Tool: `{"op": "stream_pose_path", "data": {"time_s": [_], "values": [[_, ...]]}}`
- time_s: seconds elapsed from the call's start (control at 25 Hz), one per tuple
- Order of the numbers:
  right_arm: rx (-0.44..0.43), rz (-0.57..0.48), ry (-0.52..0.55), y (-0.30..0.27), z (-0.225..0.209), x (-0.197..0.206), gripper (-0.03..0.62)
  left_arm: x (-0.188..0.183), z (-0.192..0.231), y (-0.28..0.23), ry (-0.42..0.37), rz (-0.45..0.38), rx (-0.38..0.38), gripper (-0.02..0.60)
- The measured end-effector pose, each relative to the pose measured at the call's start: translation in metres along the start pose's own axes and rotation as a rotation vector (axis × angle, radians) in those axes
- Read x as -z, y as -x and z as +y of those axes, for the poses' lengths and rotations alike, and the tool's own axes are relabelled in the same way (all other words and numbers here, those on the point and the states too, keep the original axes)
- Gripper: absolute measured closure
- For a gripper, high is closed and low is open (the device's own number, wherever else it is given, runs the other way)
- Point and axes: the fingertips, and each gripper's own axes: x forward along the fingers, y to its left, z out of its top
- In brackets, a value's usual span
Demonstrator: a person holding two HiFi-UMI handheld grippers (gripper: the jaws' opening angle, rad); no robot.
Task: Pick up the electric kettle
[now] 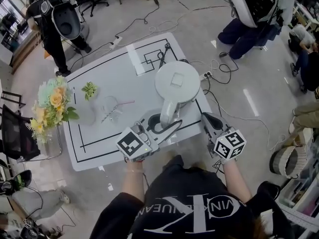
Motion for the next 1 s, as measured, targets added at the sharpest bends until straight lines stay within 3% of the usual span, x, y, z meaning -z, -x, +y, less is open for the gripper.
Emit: {"op": "stream_pose_path", "data": {"time_s": [0.16,0.36,0.6,1.0], "values": [[0.02,-0.006,-0.004,0.0,0.0,0.0,0.595,0.001,-0.007,-0.007,-0.028,0.027,0.058,0.454],[0.038,-0.014,-0.005,0.003,0.0,-0.001,0.595,-0.008,-0.007,-0.018,-0.024,0.005,0.06,0.456],[0.044,-0.03,0.002,0.014,-0.006,-0.008,0.595,-0.024,-0.001,-0.033,0.027,-0.085,0.003,0.456],[0.019,-0.047,0.017,0.044,-0.017,-0.016,0.595,-0.049,0.001,-0.05,0.01,-0.148,-0.085,0.456]]}}
